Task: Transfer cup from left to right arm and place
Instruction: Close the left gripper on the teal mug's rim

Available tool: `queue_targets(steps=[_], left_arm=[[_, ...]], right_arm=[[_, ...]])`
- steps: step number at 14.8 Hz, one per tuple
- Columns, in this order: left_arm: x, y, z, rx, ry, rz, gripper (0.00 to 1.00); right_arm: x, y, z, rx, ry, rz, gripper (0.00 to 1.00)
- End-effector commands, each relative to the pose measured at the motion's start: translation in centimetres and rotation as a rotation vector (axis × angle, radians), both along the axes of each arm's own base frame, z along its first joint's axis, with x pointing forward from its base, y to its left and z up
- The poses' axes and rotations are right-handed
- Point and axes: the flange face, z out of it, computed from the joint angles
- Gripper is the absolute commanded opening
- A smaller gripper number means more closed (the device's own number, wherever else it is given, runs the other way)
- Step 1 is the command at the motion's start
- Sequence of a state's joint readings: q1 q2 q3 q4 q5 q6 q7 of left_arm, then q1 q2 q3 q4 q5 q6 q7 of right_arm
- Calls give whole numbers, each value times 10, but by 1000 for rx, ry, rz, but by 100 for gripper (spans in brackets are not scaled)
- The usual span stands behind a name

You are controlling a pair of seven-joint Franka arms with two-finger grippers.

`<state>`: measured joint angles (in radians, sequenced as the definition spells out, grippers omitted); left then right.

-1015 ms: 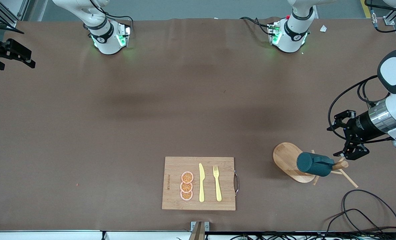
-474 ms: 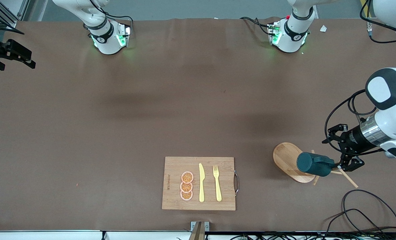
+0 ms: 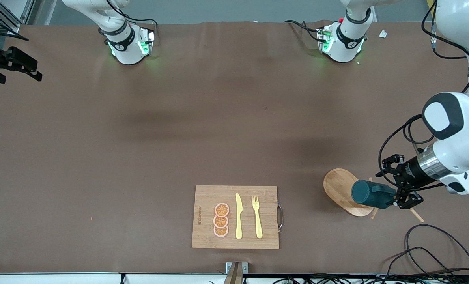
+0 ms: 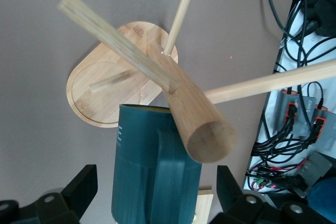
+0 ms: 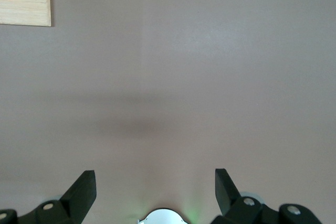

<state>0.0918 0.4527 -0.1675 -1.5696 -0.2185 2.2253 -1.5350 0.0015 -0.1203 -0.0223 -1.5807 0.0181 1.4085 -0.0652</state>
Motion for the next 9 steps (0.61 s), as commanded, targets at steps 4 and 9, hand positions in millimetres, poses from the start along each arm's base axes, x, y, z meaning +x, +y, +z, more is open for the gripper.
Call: queue_targets(steps=[4,9], left_arm=[[5,-10,-13,0,1,-17,100],[10,-10,-25,0,-16,-6,100]], right_arm=[[1,2,3,-3,-7,4,100],[4,3,-2,-1,2,8,100]])
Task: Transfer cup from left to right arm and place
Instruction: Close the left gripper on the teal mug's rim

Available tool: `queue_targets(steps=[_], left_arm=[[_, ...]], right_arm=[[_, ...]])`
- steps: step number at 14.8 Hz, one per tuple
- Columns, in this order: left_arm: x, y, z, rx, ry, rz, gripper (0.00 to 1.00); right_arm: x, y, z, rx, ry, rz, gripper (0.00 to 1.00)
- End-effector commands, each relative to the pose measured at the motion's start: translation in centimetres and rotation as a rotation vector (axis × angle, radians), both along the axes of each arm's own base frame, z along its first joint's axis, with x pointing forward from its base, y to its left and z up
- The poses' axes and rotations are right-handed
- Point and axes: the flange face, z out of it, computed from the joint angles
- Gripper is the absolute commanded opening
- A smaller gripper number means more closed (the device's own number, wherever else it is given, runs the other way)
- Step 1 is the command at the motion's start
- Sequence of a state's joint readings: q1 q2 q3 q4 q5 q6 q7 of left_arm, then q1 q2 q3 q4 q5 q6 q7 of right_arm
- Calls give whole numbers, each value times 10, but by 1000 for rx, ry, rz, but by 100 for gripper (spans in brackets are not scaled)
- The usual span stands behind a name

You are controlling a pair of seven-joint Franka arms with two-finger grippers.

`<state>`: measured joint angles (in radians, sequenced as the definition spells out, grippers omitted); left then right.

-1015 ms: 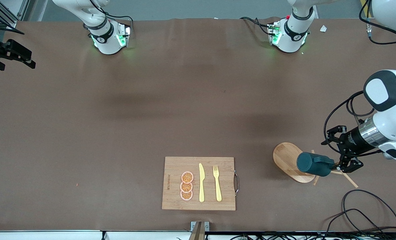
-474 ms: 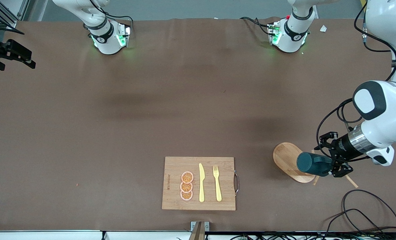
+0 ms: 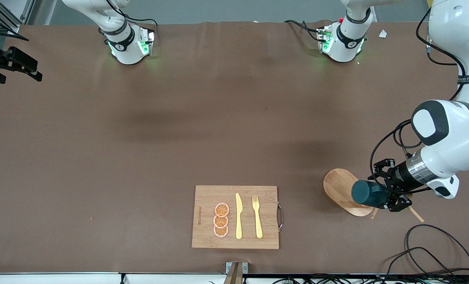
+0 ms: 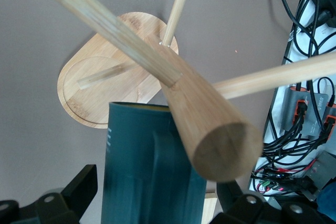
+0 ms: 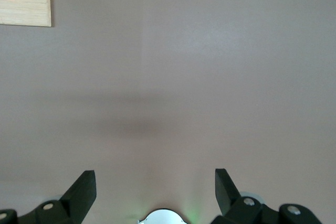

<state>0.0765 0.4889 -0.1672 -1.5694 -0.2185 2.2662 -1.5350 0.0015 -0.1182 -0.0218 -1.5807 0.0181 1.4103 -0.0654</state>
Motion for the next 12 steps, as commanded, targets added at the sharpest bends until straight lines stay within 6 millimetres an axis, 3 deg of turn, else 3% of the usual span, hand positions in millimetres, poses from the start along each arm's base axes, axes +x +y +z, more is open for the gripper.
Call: queue_targets(steps=[1,4,6,7,9,11,12], left_arm=[[5,-1,-8,1,-8,-2,100],[5,-1,-11,1,-3,-4,94],[5,-2,-11,1,-5,-11,67],[5,-2,-11,2,-6,-14,61],[6,-2,-10,2,-9,-15,59],[10,-3,5,-7,-26,-11,59],[9,-12,9,-17,-23,-24,59]], right_arm=[[3,2,0,-3,0,7,100],[5,2,-1,-3,-1,7,100],[10,2,-8,-4,12,6,100],[10,2,-9,-4,12,8,100],[11,2,-9,-4,14,8,100],[13,1,-10,-9,15,6,100],[13,0,-8,-11,11,6,100]])
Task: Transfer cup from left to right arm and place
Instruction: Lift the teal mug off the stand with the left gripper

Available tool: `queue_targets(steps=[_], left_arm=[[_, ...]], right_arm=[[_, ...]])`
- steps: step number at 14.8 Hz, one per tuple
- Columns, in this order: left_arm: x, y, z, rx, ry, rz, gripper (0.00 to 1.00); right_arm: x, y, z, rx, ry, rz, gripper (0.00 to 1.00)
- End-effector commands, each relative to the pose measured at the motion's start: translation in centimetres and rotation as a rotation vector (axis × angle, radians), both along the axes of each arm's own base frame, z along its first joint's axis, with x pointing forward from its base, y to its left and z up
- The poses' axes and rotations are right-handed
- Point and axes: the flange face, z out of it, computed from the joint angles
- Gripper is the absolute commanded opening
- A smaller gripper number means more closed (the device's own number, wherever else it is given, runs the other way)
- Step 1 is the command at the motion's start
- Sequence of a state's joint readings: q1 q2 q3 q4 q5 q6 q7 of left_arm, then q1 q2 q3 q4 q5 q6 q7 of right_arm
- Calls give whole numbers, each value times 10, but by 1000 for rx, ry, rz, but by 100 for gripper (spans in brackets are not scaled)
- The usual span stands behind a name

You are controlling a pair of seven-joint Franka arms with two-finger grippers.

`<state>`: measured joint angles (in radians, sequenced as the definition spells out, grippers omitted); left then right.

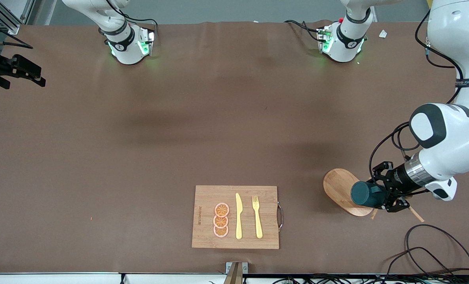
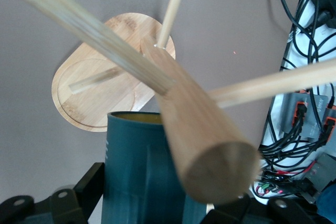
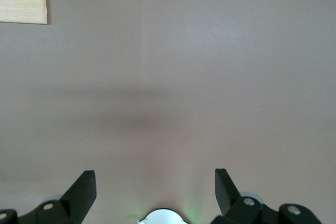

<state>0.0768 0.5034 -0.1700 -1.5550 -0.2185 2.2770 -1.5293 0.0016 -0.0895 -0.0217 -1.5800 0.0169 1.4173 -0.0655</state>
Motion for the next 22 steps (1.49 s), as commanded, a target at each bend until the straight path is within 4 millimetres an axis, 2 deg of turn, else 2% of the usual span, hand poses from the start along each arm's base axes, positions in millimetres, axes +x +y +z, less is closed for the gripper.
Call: queue_targets(steps=[1,5,7,9,11,12,15,16,17,19,21,22], left_arm=[[5,-18,19,-25,-15,-26,59],[0,-53,44,-50,20,-106,60],[-6,-86,51,-54,15,-164,60],[-17,-133,52,-9,5,-255,59],[-34,-190,49,59,-9,-368,58],[-46,-222,45,87,-12,-426,56],[-75,-287,31,127,-12,-543,55],[-92,-319,27,160,-21,-604,55],[-113,-353,20,212,-35,-674,55],[-144,-403,0,308,-58,-735,55],[-176,-456,-31,399,-88,-779,55],[-192,-477,-49,455,-109,-801,55]], right_arm=[[3,0,4,-11,-9,6,100],[3,-1,6,-21,-11,5,100],[4,-1,5,-25,-11,3,100],[7,-1,3,-23,-16,5,100],[9,-1,4,-24,-34,6,100],[10,-2,3,-24,-33,5,100],[11,-3,3,-22,-36,2,100],[12,-3,3,-19,-47,2,100],[14,-2,3,-20,-50,3,100],[18,-3,-4,-24,-41,5,100],[34,-3,-30,-29,8,2,100],[35,-8,-30,-28,6,-5,100]])
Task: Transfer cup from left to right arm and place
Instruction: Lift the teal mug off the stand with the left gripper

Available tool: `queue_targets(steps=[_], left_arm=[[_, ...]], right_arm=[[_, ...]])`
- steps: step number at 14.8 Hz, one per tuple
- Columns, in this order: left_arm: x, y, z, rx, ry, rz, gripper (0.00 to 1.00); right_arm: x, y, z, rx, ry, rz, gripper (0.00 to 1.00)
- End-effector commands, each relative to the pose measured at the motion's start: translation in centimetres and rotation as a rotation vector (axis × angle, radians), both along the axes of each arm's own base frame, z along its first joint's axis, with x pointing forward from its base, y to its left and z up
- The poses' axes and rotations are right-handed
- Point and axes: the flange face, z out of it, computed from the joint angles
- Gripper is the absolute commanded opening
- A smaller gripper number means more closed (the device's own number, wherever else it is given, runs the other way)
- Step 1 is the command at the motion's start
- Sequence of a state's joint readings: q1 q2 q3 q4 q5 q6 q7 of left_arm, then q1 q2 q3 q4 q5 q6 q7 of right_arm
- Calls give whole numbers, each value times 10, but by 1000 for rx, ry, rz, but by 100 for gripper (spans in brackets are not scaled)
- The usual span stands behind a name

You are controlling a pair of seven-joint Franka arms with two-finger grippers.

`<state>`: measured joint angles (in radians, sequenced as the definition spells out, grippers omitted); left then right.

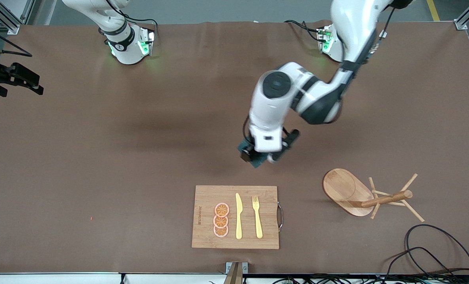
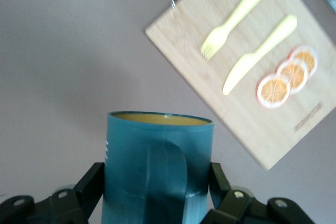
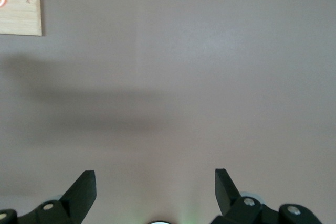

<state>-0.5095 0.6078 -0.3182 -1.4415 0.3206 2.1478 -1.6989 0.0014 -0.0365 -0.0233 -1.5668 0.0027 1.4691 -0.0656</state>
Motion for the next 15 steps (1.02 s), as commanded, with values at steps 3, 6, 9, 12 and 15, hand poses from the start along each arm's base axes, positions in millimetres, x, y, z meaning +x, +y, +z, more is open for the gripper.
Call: queue_targets(steps=[3,6,9,12,15], left_arm=[[-63,-83,-53,162,-170,-92,55],[-114,-115,-88,329,-297,-173,55],[-156,-133,-121,489,-431,-253,55],[-196,-141,-149,661,-587,-290,55],[-235,-152,-195,703,-746,-319,55]], right_arm=[[35,-13,-54,-15,80,-14,100],[50,-36,-77,-8,101,-36,100],[51,-36,-77,-5,94,-37,100],[54,-32,-88,1,95,-44,100],[61,-25,-111,5,132,-44,100]])
